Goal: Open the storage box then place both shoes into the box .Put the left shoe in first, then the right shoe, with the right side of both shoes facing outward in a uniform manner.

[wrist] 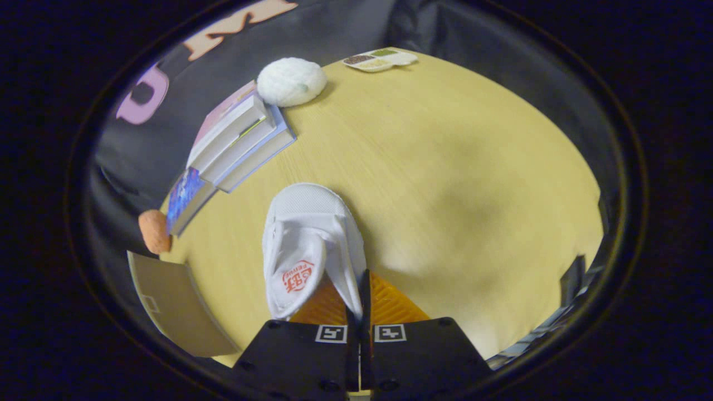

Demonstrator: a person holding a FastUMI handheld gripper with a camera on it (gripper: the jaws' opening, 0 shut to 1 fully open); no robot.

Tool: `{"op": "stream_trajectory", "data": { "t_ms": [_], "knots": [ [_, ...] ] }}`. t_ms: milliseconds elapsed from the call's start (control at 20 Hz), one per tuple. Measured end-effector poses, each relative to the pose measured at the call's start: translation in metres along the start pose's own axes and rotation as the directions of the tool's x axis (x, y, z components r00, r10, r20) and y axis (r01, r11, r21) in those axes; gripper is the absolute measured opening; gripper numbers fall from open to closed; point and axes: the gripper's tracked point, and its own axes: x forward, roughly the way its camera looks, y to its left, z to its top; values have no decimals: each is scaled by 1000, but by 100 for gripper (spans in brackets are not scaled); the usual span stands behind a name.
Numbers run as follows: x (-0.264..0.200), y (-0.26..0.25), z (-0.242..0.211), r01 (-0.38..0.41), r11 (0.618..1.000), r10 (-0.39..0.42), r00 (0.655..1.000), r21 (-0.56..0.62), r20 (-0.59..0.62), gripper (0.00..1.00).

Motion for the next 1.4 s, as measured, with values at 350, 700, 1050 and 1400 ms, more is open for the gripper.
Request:
{"op": "stream_trajectory", "data": {
  "t_ms": [350, 700, 1050, 1400],
  "knots": [
    [-29, 28, -35, -114, 967, 114, 993, 227, 13, 4],
    [-100, 91, -40, -236, 943, 219, 971, 236, 97, 4],
    [-169, 184, -46, -364, 925, 349, 928, 107, 134, 4],
    [-205, 288, -77, -461, 883, 469, 878, -90, 93, 4]
  ]
}}
